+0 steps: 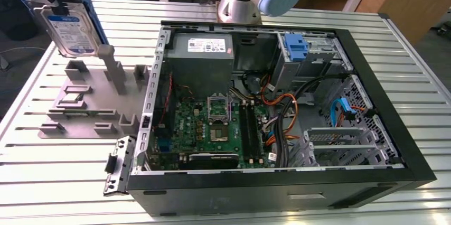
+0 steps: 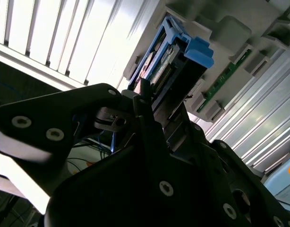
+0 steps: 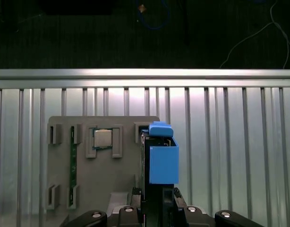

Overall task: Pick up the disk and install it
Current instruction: 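Pick up the disk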

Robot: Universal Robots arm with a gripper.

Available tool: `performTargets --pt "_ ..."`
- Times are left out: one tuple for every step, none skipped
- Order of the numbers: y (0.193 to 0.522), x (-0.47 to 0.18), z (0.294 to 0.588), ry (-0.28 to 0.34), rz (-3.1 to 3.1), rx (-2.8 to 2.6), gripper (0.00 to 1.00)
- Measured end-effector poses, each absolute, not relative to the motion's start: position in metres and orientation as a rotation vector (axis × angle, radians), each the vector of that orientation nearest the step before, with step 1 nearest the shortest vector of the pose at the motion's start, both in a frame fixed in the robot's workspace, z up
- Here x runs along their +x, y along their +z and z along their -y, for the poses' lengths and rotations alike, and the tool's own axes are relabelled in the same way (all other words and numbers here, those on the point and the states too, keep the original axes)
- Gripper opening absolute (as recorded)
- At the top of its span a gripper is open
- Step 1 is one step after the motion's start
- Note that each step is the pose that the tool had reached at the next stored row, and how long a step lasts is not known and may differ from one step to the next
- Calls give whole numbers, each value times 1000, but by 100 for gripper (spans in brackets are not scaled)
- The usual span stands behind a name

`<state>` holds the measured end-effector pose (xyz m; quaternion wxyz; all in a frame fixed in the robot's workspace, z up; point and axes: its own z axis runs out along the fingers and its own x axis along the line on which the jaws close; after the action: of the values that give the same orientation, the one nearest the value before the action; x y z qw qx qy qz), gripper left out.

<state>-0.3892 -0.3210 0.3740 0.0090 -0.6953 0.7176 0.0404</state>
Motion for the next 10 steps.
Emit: performTargets --pt "376 -389 321 126 -2241 -2172 35" --pt "377 -389 321 126 -2241 -2172 35" --pt "378 -389 321 126 -2241 -2172 35" --pt "378 -389 321 126 -2241 -2172 35" --pt "378 -389 321 126 -2241 -2171 35" --pt "378 -389 321 126 -2241 -2172 35" --pt "378 -389 321 126 -2241 -2172 35" --pt "378 -389 321 126 -2241 -2172 35" --pt "378 -389 321 126 -2242 -2172 35" --pt "379 -389 321 126 -2242 -2172 35"
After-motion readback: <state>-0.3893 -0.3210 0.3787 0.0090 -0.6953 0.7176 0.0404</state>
